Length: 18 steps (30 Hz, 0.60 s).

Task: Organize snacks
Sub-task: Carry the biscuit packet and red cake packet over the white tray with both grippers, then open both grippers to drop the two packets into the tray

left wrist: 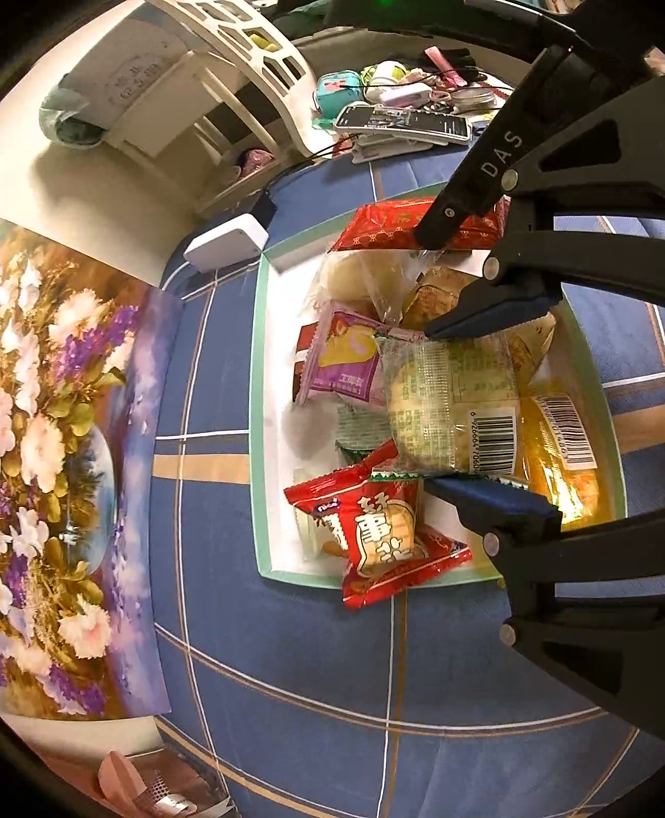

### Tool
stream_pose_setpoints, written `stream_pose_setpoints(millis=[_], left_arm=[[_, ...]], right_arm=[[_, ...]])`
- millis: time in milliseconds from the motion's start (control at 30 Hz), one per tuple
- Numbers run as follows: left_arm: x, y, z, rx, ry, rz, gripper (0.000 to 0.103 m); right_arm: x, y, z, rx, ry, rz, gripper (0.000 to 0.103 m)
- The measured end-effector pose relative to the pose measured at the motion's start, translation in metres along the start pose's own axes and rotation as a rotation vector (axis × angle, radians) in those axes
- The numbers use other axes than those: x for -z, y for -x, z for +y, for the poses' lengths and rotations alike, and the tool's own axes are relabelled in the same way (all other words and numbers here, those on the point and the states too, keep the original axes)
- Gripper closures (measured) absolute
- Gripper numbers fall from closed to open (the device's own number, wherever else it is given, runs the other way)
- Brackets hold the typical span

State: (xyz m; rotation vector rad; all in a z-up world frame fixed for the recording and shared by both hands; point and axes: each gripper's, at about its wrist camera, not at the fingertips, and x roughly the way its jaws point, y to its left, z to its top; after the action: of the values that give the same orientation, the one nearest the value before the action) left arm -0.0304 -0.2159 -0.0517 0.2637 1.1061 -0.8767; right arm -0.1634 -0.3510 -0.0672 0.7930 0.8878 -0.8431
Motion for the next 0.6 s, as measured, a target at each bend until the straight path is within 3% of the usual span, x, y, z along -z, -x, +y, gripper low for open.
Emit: stream_pose_setpoints(millis=[600], left_arm=[[-0.001, 0.006, -0.003, -0.012, -0.009, -0.007, 0.043]], right_arm=[[-0.001, -0.002, 0.008, 0.025, 0.033, 0.009, 0.054]])
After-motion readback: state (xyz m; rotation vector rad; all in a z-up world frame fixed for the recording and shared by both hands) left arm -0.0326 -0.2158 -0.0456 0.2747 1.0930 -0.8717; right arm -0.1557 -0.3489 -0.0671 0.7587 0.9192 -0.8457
